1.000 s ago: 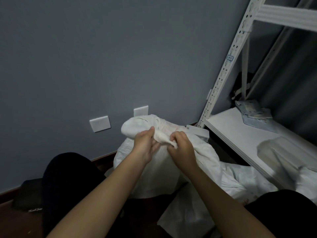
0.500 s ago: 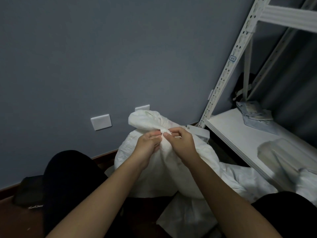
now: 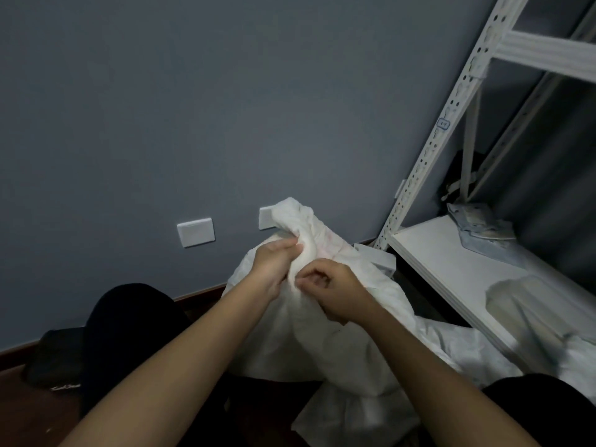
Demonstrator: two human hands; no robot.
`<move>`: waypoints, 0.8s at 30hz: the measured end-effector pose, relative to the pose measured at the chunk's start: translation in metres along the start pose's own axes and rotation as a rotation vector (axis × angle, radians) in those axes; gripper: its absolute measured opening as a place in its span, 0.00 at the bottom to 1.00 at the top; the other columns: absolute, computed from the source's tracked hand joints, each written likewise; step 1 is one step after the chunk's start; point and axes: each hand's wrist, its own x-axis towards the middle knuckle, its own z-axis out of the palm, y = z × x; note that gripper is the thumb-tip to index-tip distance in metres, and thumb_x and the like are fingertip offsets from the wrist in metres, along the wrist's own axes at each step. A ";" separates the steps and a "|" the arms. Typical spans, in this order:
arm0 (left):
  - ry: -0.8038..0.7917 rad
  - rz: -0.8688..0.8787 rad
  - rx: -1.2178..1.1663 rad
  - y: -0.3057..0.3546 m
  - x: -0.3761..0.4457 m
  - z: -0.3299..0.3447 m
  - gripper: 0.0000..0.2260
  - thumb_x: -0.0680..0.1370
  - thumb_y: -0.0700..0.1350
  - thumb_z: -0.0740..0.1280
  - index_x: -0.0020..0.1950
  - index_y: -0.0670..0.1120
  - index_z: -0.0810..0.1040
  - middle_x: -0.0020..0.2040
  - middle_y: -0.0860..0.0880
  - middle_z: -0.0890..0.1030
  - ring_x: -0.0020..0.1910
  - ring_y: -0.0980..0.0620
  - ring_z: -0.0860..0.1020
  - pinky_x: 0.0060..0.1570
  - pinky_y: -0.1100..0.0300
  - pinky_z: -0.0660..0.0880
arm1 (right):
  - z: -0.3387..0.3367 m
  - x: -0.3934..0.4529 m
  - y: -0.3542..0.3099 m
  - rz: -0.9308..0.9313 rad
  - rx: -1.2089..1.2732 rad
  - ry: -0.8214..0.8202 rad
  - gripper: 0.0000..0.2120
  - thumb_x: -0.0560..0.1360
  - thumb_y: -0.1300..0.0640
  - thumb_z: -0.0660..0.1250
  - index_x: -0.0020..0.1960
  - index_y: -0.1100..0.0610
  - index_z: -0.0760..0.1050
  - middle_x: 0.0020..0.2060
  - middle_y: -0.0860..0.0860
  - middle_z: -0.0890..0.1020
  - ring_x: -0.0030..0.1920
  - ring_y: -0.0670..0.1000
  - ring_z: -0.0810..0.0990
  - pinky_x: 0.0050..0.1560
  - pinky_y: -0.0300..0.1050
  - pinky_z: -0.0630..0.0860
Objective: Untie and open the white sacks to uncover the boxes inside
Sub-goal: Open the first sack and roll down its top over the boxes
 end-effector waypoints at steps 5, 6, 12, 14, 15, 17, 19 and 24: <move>-0.201 0.129 0.367 0.000 -0.010 -0.024 0.07 0.75 0.37 0.69 0.49 0.47 0.83 0.46 0.49 0.83 0.46 0.53 0.80 0.49 0.61 0.76 | -0.040 0.015 -0.004 -0.395 -0.491 0.262 0.17 0.73 0.63 0.63 0.61 0.54 0.76 0.58 0.50 0.78 0.57 0.51 0.76 0.53 0.48 0.76; -0.254 0.148 0.448 0.003 -0.014 -0.025 0.07 0.74 0.37 0.70 0.45 0.49 0.83 0.47 0.49 0.83 0.47 0.54 0.80 0.50 0.61 0.76 | -0.046 0.023 -0.008 -0.485 -0.607 0.123 0.22 0.72 0.62 0.63 0.65 0.52 0.73 0.64 0.50 0.74 0.64 0.53 0.72 0.60 0.50 0.73; -0.471 0.220 0.825 0.020 -0.027 -0.030 0.08 0.74 0.40 0.70 0.41 0.53 0.82 0.41 0.60 0.81 0.44 0.62 0.77 0.52 0.65 0.72 | -0.056 0.061 -0.024 -0.720 -1.451 -0.470 0.09 0.70 0.57 0.71 0.49 0.47 0.83 0.71 0.52 0.69 0.76 0.60 0.56 0.74 0.60 0.50; -0.574 0.167 0.866 0.025 -0.029 -0.036 0.07 0.73 0.41 0.72 0.41 0.55 0.82 0.40 0.60 0.82 0.44 0.61 0.77 0.53 0.64 0.73 | -0.053 0.060 -0.026 -0.742 -1.604 -0.619 0.07 0.71 0.54 0.69 0.48 0.49 0.82 0.58 0.50 0.81 0.70 0.59 0.67 0.74 0.57 0.54; -0.613 0.130 0.873 0.026 -0.029 -0.040 0.06 0.72 0.42 0.72 0.42 0.54 0.82 0.39 0.59 0.82 0.43 0.60 0.78 0.52 0.63 0.73 | -0.052 0.056 -0.028 -0.667 -1.582 -0.690 0.07 0.72 0.54 0.67 0.49 0.50 0.80 0.50 0.49 0.82 0.64 0.57 0.73 0.69 0.53 0.62; -0.614 0.095 0.947 0.025 -0.030 -0.043 0.06 0.72 0.43 0.67 0.47 0.51 0.79 0.41 0.55 0.79 0.43 0.57 0.75 0.48 0.63 0.72 | -0.052 0.048 -0.033 -0.393 -1.354 -0.707 0.03 0.72 0.54 0.66 0.45 0.51 0.74 0.36 0.46 0.75 0.48 0.54 0.76 0.41 0.43 0.67; -0.394 0.177 1.033 0.017 -0.030 -0.041 0.05 0.79 0.44 0.60 0.52 0.49 0.74 0.48 0.50 0.77 0.47 0.53 0.74 0.48 0.59 0.69 | -0.054 0.045 -0.026 -0.170 -1.112 -0.632 0.08 0.70 0.54 0.69 0.42 0.51 0.69 0.32 0.45 0.69 0.40 0.52 0.71 0.30 0.41 0.59; -0.128 0.661 1.185 -0.025 -0.040 -0.013 0.16 0.80 0.52 0.61 0.65 0.46 0.68 0.57 0.48 0.71 0.56 0.47 0.72 0.54 0.55 0.68 | -0.055 0.043 -0.029 0.161 -0.588 -0.566 0.09 0.68 0.52 0.73 0.37 0.46 0.73 0.30 0.40 0.77 0.34 0.44 0.77 0.34 0.39 0.70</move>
